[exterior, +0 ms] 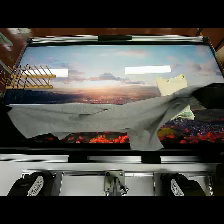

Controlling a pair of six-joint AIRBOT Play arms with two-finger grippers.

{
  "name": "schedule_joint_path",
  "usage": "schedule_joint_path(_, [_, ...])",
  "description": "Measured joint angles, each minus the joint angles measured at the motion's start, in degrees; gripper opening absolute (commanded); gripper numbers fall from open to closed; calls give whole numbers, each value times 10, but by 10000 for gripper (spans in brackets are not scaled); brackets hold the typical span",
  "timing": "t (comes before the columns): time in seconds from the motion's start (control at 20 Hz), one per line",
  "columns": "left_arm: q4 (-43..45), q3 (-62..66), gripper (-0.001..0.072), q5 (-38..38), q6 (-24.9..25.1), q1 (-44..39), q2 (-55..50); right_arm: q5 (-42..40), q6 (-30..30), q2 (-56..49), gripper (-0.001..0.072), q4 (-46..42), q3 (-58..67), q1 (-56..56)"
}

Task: Fold the shirts.

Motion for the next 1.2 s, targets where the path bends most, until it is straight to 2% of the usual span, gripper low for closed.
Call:
schedule_joint_path(0.25, [-10,-54,34,135,-5,0,-110,211,3,-153,61,28,-61,78])
schedule_joint_path(0.5, [-96,-65,36,280,40,0,-256,480,13,-313,63,37,-74,130])
schedule_joint_path(0.55, [-112,-66,37,303,47,-1,-283,507,21,-336,93,38,-74,134])
schedule_joint_path(0.6, [-124,-66,37,318,52,-1,-307,527,27,-356,204,39,-75,137])
schedule_joint_path(0.65, [-133,-66,112,329,56,-2,-331,535,35,-374,416,40,-76,139])
schedule_joint_path(0.7, [-139,-67,348,329,59,-3,-351,543,38,-385,506,43,-76,141])
schedule_joint_path(0.75, [-147,-66,606,327,61,-3,-367,544,40,-390,506,46,-76,141])
schedule_joint_path(0.8, [-151,-66,622,314,62,-1,-381,537,41,-389,506,47,-76,141])
schedule_joint_path(0.95, [-142,-57,603,242,68,25,-400,488,37,-355,506,45,-76,119])
schedule_joint_path(1.2, [-44,-89,607,91,77,87,-389,261,0,-282,509,-20,-77,44])
